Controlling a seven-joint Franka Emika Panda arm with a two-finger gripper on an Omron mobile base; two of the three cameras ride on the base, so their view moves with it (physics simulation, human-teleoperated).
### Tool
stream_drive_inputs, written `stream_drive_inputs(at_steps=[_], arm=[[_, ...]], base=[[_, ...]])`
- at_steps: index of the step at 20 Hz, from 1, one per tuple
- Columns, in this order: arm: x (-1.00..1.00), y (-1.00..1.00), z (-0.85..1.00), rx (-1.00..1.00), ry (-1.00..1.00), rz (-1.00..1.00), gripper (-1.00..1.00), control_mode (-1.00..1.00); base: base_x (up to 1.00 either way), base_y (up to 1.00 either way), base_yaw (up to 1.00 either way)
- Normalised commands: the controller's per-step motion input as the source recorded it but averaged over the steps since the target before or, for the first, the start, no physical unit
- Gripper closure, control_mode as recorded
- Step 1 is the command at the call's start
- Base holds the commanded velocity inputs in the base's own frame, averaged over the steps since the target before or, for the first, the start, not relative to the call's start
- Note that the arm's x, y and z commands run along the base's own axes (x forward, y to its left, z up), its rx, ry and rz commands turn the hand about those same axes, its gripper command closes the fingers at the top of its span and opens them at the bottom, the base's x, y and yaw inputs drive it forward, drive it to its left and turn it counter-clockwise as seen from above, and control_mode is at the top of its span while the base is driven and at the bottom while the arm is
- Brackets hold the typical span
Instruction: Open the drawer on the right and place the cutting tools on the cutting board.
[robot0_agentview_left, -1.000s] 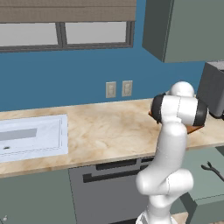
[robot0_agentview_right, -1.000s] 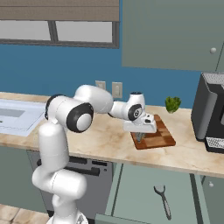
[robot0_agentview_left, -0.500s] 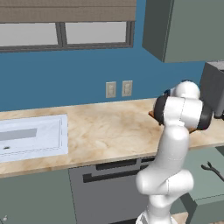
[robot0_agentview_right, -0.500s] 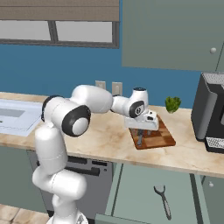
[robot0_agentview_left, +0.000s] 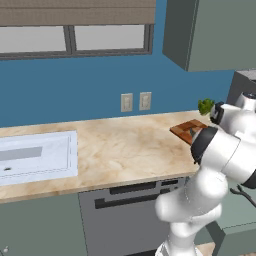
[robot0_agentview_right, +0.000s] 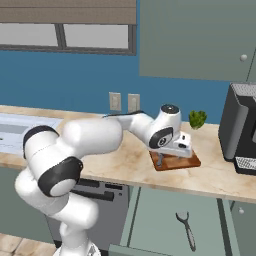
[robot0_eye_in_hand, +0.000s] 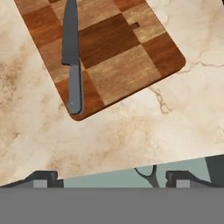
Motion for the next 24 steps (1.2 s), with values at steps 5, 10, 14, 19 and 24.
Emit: stream_drive_inputs(at_steps=[5, 10, 14, 19, 24], arm=[[-1.00, 0.00, -0.02, -0.03, -0.11, 0.00, -1.00, -1.00], [-0.97, -0.01, -0.19, -0.06, -0.02, 0.00, -1.00, -1.00], [-0.59, -0.02, -0.60, -0.09, 0.07, 0.00, -1.00, -1.00], [-0.23, -0.12, -0.69, -0.04, 0.13, 0.00, -1.00, -1.00], [0.00, -0.30, -0.48, 0.00, 0.09, 0.00, -1.00, -1.00]], base=[[0.00, 0.00, 0.00], [0.00, 0.00, 0.00], [0.00, 0.00, 0.00], [0.00, 0.00, 0.00], [0.00, 0.00, 0.00]])
